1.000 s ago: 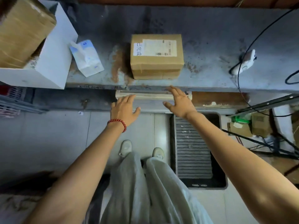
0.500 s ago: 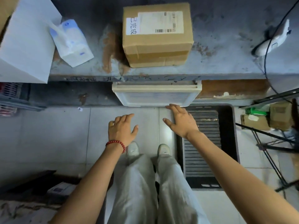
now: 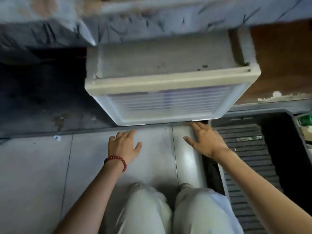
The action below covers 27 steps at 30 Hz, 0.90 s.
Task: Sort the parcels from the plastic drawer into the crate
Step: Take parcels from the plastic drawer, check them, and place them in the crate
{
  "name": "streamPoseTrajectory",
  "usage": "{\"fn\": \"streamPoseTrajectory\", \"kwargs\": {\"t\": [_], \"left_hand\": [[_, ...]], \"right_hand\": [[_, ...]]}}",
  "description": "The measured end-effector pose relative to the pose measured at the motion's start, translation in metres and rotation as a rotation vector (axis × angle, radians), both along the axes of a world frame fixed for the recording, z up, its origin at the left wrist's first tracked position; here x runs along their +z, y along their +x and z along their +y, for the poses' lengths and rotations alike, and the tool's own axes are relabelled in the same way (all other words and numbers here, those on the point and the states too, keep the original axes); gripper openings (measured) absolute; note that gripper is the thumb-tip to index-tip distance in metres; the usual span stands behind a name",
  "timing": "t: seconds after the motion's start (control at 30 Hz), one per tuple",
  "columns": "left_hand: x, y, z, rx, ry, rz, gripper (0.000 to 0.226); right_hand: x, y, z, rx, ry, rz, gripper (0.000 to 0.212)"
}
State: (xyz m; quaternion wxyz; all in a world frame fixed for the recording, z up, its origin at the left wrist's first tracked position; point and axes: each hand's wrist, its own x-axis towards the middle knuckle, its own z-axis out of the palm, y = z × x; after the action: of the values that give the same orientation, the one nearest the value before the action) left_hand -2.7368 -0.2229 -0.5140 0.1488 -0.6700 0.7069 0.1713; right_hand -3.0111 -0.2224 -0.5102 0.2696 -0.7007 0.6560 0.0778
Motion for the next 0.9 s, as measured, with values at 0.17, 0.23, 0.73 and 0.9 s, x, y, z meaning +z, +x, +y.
{"fn": "streamPoseTrajectory", "kwargs": {"t": [0.17,0.23,0.73,0.9], "left_hand": [[-0.074,0.004,-0.009,-0.056,-0.059,0.03,0.055],[-0.099,0.002,-0.016,-0.045,-0.061,0.039,0.057],[-0.139,-0.012,-0.034,-0.049,-0.097,0.14,0.067],[-0.131,-0.008,-0.025,-0.07,-0.105,0.147,0.062]], "right_hand": [[-0.076,-0.008,-0.005,0.053,0.012,0.028,0.063],[-0.1,-0.007,-0.011,0.055,-0.003,0.021,0.063],[-0.152,-0.004,-0.02,-0.187,-0.031,-0.237,0.081],[-0.148,-0.007,-0.007,-0.188,0.002,-0.26,0.081]]}}
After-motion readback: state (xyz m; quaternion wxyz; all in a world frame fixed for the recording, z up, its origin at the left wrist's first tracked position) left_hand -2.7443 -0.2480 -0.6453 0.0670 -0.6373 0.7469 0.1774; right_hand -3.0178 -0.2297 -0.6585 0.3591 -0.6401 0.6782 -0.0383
